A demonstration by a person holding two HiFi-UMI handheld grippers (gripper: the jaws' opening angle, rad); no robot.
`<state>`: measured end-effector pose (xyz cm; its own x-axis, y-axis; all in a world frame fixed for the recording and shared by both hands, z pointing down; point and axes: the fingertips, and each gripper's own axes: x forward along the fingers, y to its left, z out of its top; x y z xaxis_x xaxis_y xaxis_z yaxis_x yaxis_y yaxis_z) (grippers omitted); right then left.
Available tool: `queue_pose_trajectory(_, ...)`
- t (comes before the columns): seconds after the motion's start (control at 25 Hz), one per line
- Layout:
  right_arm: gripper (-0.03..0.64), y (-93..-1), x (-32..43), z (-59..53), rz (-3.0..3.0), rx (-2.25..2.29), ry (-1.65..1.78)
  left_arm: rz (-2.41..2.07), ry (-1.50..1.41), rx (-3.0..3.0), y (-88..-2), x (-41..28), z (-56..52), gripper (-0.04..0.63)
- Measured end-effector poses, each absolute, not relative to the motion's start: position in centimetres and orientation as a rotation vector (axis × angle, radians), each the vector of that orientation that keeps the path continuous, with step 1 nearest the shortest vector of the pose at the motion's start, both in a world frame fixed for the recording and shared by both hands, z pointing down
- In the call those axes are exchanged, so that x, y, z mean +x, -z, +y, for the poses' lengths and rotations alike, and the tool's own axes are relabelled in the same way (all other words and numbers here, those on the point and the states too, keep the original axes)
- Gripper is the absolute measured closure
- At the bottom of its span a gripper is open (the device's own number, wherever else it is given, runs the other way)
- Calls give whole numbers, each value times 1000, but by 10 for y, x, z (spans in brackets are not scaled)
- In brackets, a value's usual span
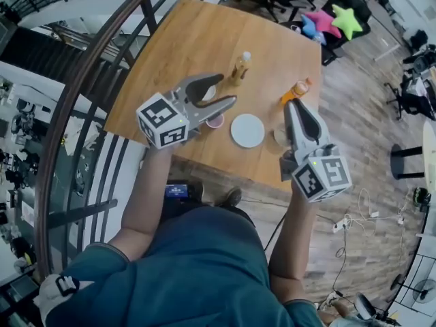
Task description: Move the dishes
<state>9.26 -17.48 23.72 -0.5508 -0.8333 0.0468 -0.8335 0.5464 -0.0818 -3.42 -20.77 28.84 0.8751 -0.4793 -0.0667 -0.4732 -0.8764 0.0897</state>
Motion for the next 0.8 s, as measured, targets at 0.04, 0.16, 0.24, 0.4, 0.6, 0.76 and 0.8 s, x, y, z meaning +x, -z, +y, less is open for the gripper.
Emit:
queue_pose_trajectory(0.04, 563, -235, 88, -174, -2769, 1479, -144, -752, 130, 2987, -285, -33, -207, 354)
queue_pose_trajectory(0.16, 565, -237, 77, -175, -2763, 1454, -142, -737, 109, 3026, -279, -28, -203, 354)
queue_pose_trajectory(0.24, 565, -241, 71, -176, -2745, 1439, -148, -730, 90, 3050, -277, -26, -201, 354)
queue_pose_trajectory(0.4, 565, -244, 63, -179, -2728, 1419, -158, -721, 49, 3086, -274, -23, -199, 354)
queue_pose_trajectory(0.6, 565, -246, 62, -181, -2718, 1420, -159, -717, 38, 3099, -274, -24, -198, 354)
queue_pose_trajectory(0.76, 565, -248, 62, -183, -2709, 1425, -166, -720, 44, 3095, -276, -26, -200, 354)
queue_pose_trajectory(0.8, 565, -248, 61, -184, -2705, 1425, -168, -720, 44, 3094, -276, -26, -201, 354)
